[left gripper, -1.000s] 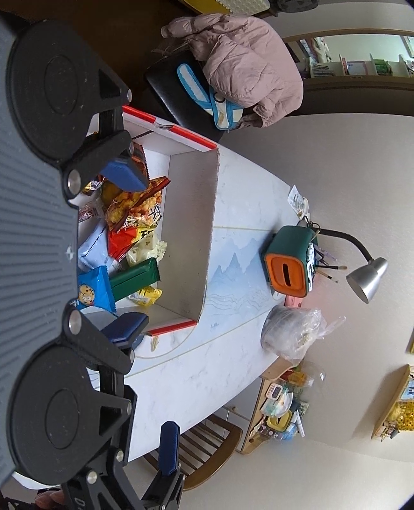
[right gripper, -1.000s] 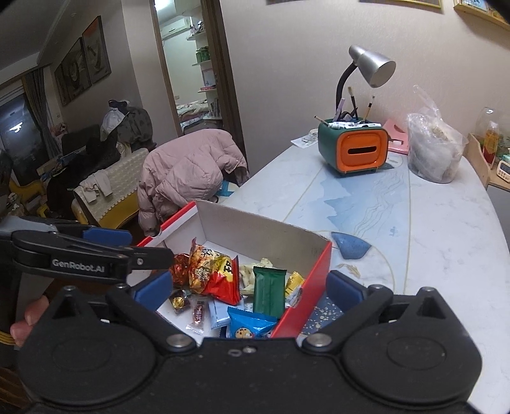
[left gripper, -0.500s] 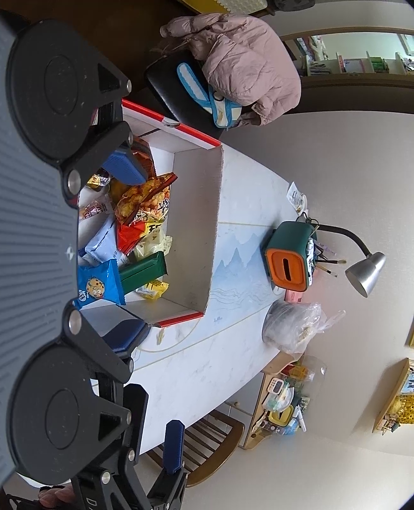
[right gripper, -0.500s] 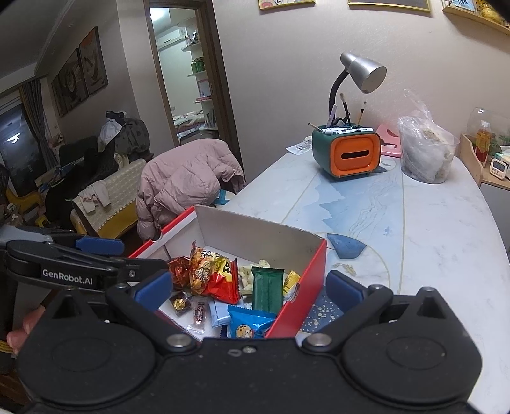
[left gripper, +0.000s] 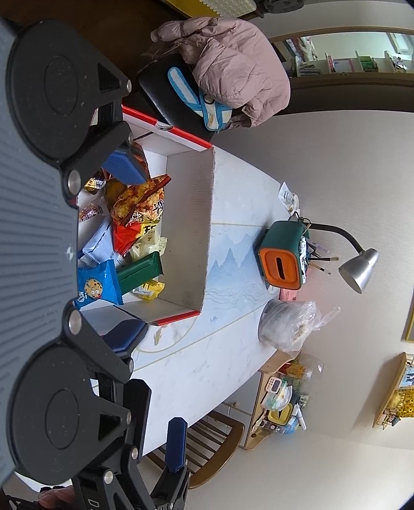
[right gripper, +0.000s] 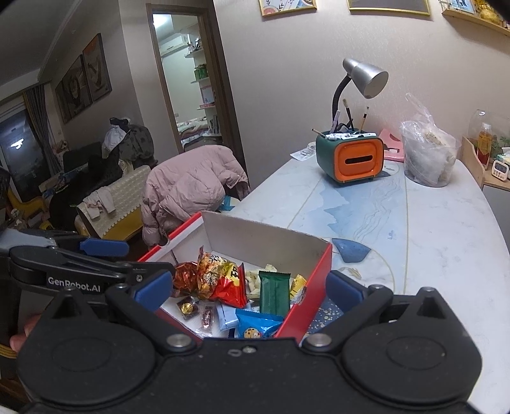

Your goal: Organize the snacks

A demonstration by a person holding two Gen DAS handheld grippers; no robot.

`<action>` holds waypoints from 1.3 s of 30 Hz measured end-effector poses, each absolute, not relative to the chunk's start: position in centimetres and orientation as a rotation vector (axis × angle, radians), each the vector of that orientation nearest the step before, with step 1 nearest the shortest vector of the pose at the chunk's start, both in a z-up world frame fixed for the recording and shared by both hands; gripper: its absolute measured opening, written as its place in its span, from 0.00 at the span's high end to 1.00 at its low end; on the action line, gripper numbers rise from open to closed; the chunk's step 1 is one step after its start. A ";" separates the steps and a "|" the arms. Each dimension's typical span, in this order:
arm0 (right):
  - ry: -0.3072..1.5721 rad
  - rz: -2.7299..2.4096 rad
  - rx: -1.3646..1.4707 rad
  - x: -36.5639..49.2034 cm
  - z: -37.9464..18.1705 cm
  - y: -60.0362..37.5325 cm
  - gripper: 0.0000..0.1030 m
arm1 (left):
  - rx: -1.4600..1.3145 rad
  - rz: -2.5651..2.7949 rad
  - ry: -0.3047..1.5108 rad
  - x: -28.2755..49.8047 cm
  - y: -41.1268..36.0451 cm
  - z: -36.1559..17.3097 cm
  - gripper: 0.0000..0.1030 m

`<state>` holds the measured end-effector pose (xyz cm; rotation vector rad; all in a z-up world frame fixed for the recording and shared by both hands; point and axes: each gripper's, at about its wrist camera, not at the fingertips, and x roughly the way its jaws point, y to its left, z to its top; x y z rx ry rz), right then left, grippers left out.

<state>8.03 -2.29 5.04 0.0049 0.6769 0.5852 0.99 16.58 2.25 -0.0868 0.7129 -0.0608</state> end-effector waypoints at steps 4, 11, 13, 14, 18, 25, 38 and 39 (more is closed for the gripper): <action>0.678 0.584 0.008 8.0 5.1 -2.2 0.00 | -0.091 -0.061 0.713 0.8 16.6 2.4 0.11; 0.680 0.579 0.013 7.8 5.0 -2.2 0.00 | -0.091 -0.059 0.712 0.8 16.6 2.4 0.11; 0.678 0.575 0.014 7.8 5.0 -2.2 0.00 | -0.090 -0.057 0.711 0.7 16.6 2.5 0.11; 0.677 0.572 0.015 7.7 5.0 -2.1 0.00 | -0.090 -0.058 0.710 0.6 16.6 2.5 0.11; 0.673 0.553 0.021 7.6 5.0 -2.0 0.00 | -0.089 -0.059 0.706 0.4 16.5 2.7 0.11; 0.662 0.508 0.041 7.6 5.0 -2.4 0.00 | -0.095 -0.044 0.697 0.1 16.5 3.0 0.11; 0.654 0.483 0.048 7.4 5.1 -2.4 0.00 | -0.112 -0.044 0.680 -0.6 16.5 3.6 0.11; 0.654 0.484 0.049 7.3 5.2 -2.3 0.00 | -0.111 -0.044 0.676 -0.6 16.5 3.7 0.11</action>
